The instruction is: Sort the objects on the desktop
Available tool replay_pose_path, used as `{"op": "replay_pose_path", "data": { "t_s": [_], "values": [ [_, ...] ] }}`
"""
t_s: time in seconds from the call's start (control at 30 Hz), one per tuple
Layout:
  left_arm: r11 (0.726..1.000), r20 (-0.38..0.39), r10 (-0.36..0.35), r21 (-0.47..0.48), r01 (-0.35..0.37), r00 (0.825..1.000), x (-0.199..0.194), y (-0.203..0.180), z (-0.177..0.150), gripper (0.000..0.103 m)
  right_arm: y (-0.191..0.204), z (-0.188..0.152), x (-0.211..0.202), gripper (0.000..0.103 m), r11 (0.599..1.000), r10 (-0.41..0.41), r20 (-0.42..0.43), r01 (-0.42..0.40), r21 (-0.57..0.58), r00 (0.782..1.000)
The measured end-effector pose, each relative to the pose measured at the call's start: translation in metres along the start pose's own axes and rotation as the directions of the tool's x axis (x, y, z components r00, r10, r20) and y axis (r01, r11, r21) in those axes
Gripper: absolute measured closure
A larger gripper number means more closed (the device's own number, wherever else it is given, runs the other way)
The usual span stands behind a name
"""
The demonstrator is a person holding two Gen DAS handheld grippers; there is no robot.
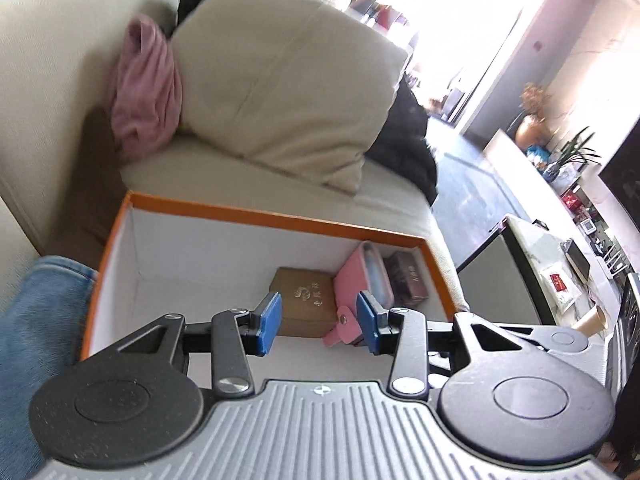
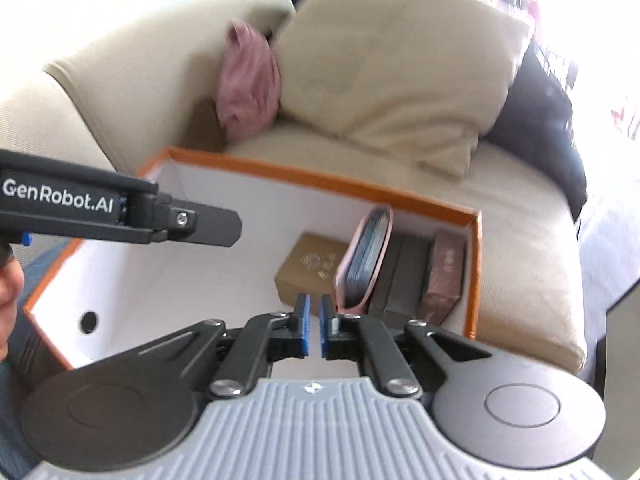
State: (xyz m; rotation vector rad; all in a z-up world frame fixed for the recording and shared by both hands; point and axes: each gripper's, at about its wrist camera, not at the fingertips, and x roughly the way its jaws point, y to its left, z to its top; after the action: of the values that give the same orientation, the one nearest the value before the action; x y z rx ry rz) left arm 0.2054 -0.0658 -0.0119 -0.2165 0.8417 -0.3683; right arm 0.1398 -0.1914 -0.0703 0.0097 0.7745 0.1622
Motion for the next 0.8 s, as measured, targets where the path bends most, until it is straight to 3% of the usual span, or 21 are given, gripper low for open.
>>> {"op": "replay_pose_path", "data": {
  "t_s": [0.1, 0.23, 0.37, 0.6, 0.8],
  "values": [
    [0.998, 0.053, -0.023, 0.058, 0.019, 0.998, -0.021, -0.006, -0.013, 0.055, 0.003, -0.015, -0.023, 0.095, 1.000, 0.007, 0.056, -0.007, 0.003, 0.998],
    [0.991, 0.056, -0.018, 0.132, 0.010, 0.998, -0.047, -0.014, -0.029, 0.055, -0.001, -0.035, -0.050, 0.095, 0.999, 0.006, 0.069, -0.009, 0.047, 0.998],
    [0.986, -0.012, -0.018, 0.166, 0.020, 1.000, -0.064, -0.017, -0.049, 0.055, -0.005, -0.058, -0.077, 0.088, 0.997, 0.009, 0.094, -0.017, 0.081, 0.996],
    [0.981, -0.141, -0.039, 0.183, 0.064, 0.989, -0.078, -0.008, -0.087, 0.055, -0.006, -0.108, -0.103, 0.086, 0.993, 0.019, 0.026, -0.022, 0.112, 0.999],
    [0.967, -0.247, -0.069, 0.221, 0.126, 0.966, -0.090, -0.014, -0.131, 0.054, 0.001, -0.142, -0.112, 0.086, 0.982, 0.098, -0.032, -0.092, 0.165, 0.995]
  ]
}}
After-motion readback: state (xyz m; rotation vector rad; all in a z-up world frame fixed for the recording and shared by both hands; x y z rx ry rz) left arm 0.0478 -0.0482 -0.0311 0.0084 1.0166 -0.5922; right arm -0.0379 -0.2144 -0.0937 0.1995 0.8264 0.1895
